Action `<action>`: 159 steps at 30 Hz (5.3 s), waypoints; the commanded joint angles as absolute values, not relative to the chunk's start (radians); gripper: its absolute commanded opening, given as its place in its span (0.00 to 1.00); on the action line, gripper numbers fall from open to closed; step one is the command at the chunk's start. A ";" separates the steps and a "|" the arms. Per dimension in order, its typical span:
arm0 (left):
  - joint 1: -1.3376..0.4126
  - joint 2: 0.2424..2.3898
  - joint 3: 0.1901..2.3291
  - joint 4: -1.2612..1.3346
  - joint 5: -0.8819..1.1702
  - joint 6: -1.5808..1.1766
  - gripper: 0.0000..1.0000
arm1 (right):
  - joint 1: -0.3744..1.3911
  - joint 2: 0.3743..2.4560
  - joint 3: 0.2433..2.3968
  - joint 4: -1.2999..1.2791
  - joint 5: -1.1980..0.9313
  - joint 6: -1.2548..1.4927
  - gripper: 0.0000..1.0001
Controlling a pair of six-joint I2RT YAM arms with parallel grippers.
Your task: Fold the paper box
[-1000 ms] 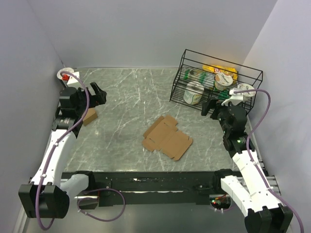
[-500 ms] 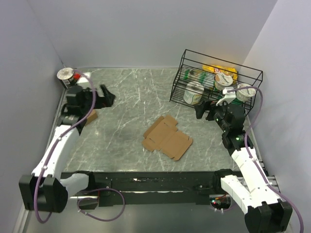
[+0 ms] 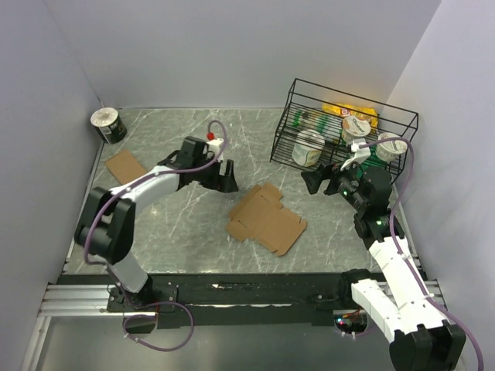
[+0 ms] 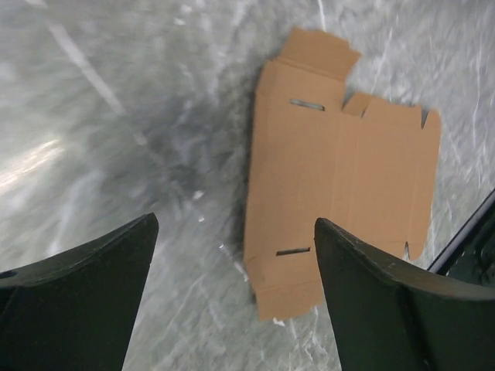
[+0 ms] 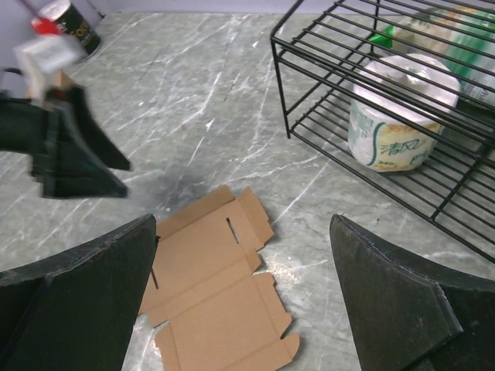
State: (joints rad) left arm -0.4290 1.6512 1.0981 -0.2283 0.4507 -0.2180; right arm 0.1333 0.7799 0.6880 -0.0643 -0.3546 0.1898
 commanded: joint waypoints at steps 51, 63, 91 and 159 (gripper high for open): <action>-0.571 1.516 1.140 -0.471 0.704 0.245 0.01 | 0.144 0.753 0.701 -0.006 -0.799 0.092 0.99; -0.604 1.378 1.203 -0.715 0.709 0.330 0.01 | 0.293 0.925 0.896 -0.249 -0.875 -0.118 0.98; -0.663 1.269 1.160 -0.747 0.834 0.350 0.01 | 0.561 1.264 1.175 -0.575 -0.888 -0.403 0.88; -0.314 1.410 0.884 -0.135 1.009 -0.066 0.42 | 0.268 1.057 0.624 0.345 -1.074 0.018 0.00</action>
State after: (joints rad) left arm -0.3065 1.4185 0.8486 -0.1680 0.9791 -0.0856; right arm 0.2760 1.0737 0.6289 0.2951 -1.0515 0.0113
